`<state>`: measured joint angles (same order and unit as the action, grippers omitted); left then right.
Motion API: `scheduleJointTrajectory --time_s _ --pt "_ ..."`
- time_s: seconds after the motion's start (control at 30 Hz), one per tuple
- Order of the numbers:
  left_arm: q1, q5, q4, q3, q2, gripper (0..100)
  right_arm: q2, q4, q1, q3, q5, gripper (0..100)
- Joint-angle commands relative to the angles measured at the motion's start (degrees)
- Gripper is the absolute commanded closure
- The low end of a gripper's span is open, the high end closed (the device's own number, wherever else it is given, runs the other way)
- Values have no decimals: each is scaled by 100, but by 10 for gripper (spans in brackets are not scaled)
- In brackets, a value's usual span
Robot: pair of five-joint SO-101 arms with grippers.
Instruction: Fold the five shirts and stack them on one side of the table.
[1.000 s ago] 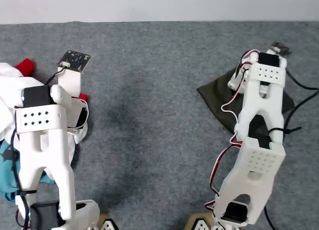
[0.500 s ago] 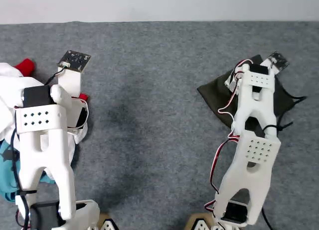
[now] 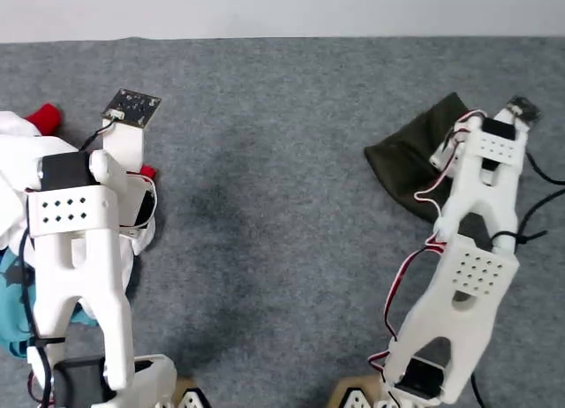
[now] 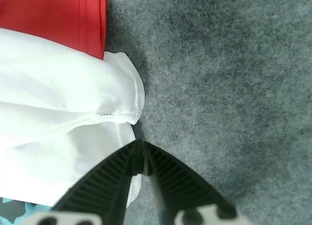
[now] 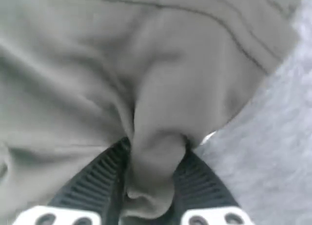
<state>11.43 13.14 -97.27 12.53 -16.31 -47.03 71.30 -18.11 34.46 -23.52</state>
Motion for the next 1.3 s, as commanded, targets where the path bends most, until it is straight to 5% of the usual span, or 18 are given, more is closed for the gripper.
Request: scheduleJointTrajectory --time_s 0.0,0.33,0.63,0.77,0.9,1.13,1.27 --pt "-18 26 -62 -13 -26 994 505 13 -479 132 1187 989" --pt "-18 26 -35 -13 -26 994 980 215 -1684 132 4141 989" --pt "-18 26 -44 -13 -26 994 1068 154 -2369 132 5749 977" --pt "-18 26 -44 -13 -26 994 1130 215 -2378 132 5574 816" --pt "-18 26 -62 -13 -26 994 1411 215 -2387 255 4475 673" --pt "-18 26 -62 -13 -26 994 2105 1226 -1938 264 3991 678" --pt "-18 26 -62 -13 -26 994 2176 2299 -1516 264 3982 823"
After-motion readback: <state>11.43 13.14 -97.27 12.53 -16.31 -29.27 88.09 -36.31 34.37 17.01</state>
